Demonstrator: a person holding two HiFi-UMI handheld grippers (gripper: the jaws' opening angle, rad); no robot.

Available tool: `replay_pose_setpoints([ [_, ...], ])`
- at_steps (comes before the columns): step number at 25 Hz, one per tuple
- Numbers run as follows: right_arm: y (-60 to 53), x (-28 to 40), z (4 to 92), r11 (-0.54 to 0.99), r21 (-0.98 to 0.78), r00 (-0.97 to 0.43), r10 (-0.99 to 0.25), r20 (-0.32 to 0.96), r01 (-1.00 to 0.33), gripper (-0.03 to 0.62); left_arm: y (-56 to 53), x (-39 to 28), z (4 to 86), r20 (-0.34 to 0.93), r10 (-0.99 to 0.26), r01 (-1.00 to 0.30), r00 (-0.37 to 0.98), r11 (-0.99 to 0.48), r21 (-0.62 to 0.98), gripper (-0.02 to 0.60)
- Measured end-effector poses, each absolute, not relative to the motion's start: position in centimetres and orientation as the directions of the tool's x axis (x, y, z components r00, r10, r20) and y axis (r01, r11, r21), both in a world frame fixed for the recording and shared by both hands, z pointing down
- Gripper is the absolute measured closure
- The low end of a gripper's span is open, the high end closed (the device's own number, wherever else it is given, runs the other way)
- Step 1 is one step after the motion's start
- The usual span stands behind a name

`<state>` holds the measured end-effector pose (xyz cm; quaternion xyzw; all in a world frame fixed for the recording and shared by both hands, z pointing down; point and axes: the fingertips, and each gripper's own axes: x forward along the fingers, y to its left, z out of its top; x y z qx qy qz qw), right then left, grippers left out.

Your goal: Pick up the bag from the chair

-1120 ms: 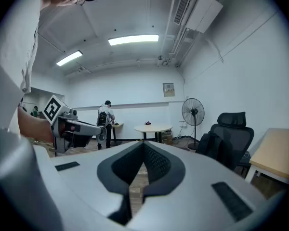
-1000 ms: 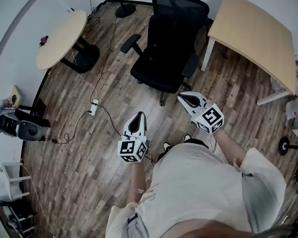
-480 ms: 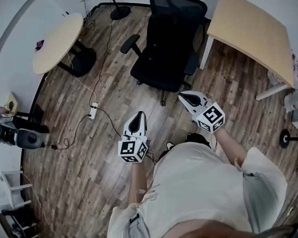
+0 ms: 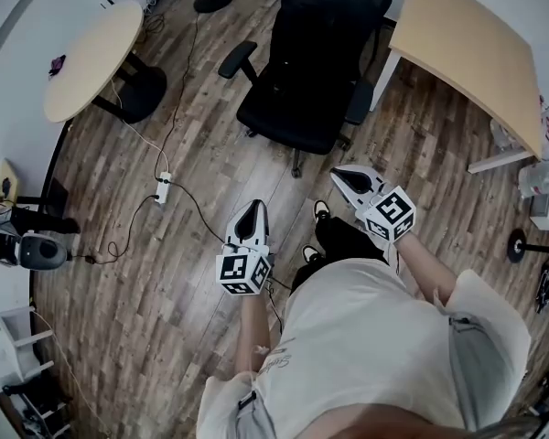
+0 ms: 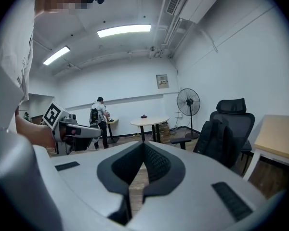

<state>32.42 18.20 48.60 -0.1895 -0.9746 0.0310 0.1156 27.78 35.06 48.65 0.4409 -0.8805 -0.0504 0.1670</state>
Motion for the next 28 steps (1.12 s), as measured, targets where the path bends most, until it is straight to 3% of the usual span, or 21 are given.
replay_pose_setpoints([
  [7, 16.5, 25.0, 49.9, 0.916, -0.144, -0.898, 0.397, 0.188, 0.375, 0.599, 32.6, 21.1, 48.3, 0.268, -0.786, -0.764, -0.557, 0.612, 0.207, 0.555],
  [16, 12.5, 14.2, 50.6, 0.907, -0.042, -0.886, 0.417, 0.201, 0.418, 0.599, 26.6, 10.9, 46.8, 0.228, -0.813, -0.795, -0.536, 0.577, 0.187, 0.555],
  [28, 9.6, 5.5, 52.2, 0.889, -0.078, -0.858, 0.456, 0.237, 0.451, 0.599, 22.7, 2.4, 49.6, 0.264, -0.808, -0.78, -0.527, 0.583, 0.226, 0.555],
])
